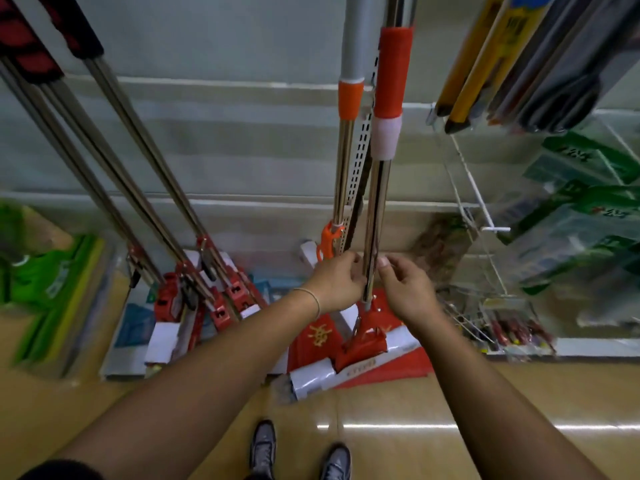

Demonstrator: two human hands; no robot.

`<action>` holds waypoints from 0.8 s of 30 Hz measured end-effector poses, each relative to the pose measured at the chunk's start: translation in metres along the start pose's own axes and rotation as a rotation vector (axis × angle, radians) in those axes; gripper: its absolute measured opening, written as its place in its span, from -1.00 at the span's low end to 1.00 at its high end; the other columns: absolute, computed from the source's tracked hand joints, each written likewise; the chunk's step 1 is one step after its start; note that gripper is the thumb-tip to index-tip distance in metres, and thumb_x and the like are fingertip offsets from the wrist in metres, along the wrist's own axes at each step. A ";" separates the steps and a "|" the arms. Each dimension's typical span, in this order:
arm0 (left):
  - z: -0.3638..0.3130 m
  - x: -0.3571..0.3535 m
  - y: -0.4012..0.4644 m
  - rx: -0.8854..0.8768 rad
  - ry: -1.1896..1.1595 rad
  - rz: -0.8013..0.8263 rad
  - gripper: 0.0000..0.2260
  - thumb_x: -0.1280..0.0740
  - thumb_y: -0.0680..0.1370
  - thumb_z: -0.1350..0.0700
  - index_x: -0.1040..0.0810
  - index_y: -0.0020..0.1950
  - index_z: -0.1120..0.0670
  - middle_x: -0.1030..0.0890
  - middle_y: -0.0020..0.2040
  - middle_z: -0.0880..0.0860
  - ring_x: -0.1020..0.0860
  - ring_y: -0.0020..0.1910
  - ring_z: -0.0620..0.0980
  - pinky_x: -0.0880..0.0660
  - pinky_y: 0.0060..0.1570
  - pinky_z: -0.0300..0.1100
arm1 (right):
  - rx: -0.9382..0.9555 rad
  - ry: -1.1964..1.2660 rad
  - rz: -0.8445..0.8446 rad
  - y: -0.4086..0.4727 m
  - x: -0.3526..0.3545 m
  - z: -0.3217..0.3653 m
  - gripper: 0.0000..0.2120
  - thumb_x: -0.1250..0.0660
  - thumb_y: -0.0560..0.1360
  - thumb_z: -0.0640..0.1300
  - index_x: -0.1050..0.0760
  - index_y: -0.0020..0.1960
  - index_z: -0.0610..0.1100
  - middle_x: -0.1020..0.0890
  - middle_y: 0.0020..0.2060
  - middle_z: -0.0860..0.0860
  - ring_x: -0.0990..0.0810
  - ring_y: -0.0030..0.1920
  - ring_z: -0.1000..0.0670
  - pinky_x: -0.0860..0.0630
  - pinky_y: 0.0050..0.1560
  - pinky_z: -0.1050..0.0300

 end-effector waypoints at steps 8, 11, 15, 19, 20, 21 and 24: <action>0.034 -0.041 -0.008 0.172 -0.309 -0.011 -0.60 -0.24 0.63 0.14 -0.32 0.47 0.14 -0.52 0.28 0.14 -0.50 0.26 0.10 -0.39 0.08 -0.22 | -0.061 -0.027 0.332 -0.020 -0.025 -0.067 -0.50 -0.31 0.58 -0.24 -0.28 0.49 -0.15 -0.47 0.26 0.03 -0.41 0.28 0.11 -0.33 0.14 0.44; 0.030 -0.047 -0.004 0.111 -0.477 -0.014 -0.61 -0.31 0.62 0.06 -0.37 0.42 0.11 -0.55 0.21 0.04 -0.55 0.17 -0.04 -0.45 0.04 -0.33 | -0.054 -0.052 0.306 -0.019 -0.038 -0.089 -0.45 -0.37 0.53 -0.22 -0.31 0.48 -0.12 -0.51 0.32 -0.03 -0.47 0.32 0.03 -0.38 0.23 0.26; 0.025 -0.064 0.007 0.072 -0.436 -0.083 -0.78 -0.29 0.61 -0.01 -0.51 0.19 0.07 -0.62 -0.01 0.05 -0.59 0.00 0.00 -0.51 0.03 -0.15 | -0.006 -0.054 0.212 -0.018 -0.045 -0.094 -0.66 -0.40 0.52 -0.14 -0.48 0.27 -0.02 -0.60 0.10 0.09 -0.56 0.13 0.09 -0.49 0.19 0.10; 0.032 -0.079 0.019 0.074 -0.422 -0.147 -0.82 -0.26 0.63 -0.01 -0.52 0.10 0.08 -0.63 -0.02 0.05 -0.58 0.03 0.01 -0.43 0.03 -0.17 | 0.039 -0.017 0.164 -0.021 -0.050 -0.095 -0.68 -0.39 0.50 -0.20 -0.50 0.22 0.01 -0.59 0.02 0.13 -0.58 0.07 0.08 -0.49 0.12 0.17; 0.034 -0.082 0.021 0.062 -0.410 -0.148 -0.82 -0.26 0.63 0.00 -0.52 0.09 0.09 -0.62 -0.02 0.04 -0.57 0.02 0.00 -0.42 0.02 -0.18 | 0.041 -0.017 0.151 -0.021 -0.050 -0.097 -0.67 -0.38 0.50 -0.21 -0.51 0.24 -0.04 -0.58 0.02 0.13 -0.58 0.07 0.08 -0.49 0.12 0.17; 0.035 -0.084 0.022 0.051 -0.398 -0.144 -0.82 -0.25 0.63 0.00 -0.52 0.08 0.08 -0.62 -0.04 0.03 -0.57 0.01 -0.02 -0.41 0.01 -0.18 | 0.043 -0.019 0.136 -0.020 -0.051 -0.099 -0.67 -0.38 0.50 -0.22 -0.52 0.25 -0.08 -0.58 0.01 0.12 -0.56 0.05 0.09 -0.49 0.11 0.17; 0.037 -0.089 0.026 0.022 -0.362 -0.133 -0.82 -0.24 0.63 0.00 -0.51 0.07 0.10 -0.60 -0.10 0.01 -0.56 -0.06 -0.03 -0.45 0.01 -0.15 | 0.028 -0.043 0.100 -0.018 -0.052 -0.107 -0.66 -0.37 0.50 -0.22 -0.52 0.27 -0.12 -0.62 0.05 0.03 -0.56 0.06 0.06 -0.50 0.14 0.12</action>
Point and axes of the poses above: each hand's wrist, its own y-axis towards the middle knuckle, its own x-axis out of the back of the hand, z = x × y, the point moved 3 cm from there along y, towards the middle knuckle
